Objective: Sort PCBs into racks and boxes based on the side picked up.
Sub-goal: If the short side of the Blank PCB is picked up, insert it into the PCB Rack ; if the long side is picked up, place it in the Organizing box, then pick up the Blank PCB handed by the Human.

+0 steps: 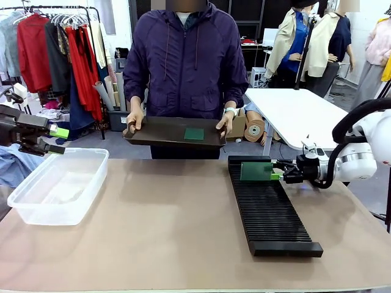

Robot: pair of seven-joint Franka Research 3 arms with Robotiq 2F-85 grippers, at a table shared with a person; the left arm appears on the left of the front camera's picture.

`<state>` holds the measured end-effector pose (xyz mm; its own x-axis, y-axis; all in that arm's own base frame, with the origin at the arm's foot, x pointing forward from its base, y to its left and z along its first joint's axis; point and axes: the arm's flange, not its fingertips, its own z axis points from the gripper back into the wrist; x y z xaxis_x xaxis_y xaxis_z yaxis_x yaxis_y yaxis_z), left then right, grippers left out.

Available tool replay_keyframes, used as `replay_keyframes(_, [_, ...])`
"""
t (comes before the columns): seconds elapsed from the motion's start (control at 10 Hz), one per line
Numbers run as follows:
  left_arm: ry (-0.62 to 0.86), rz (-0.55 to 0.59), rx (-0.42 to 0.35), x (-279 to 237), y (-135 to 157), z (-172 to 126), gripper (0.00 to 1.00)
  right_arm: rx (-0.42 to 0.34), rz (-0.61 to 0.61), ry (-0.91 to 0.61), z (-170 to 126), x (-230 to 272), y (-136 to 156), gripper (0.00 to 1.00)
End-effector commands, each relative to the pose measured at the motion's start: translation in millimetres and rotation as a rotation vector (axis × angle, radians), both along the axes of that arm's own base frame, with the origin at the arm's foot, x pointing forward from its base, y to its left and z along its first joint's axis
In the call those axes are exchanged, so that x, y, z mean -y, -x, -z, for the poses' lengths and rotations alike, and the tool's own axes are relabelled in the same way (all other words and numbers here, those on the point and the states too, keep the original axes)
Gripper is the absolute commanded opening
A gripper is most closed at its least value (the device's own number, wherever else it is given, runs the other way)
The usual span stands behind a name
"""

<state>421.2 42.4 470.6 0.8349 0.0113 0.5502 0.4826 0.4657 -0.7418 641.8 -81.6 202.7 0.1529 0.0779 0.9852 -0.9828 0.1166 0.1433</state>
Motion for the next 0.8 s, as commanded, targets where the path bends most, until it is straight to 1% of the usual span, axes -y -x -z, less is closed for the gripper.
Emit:
replay_keyframes(0.0, [0.014,-0.005,-0.006,0.4,0.6,-2.7,1.0,0.019,0.004,-0.002,-2.2,-0.2,-1.0,1.0])
replay_keyframes(0.7, [0.014,-0.005,-0.006,0.4,0.6,-2.7,1.0,0.019,0.004,-0.002,-2.2,-0.2,-1.0,1.0])
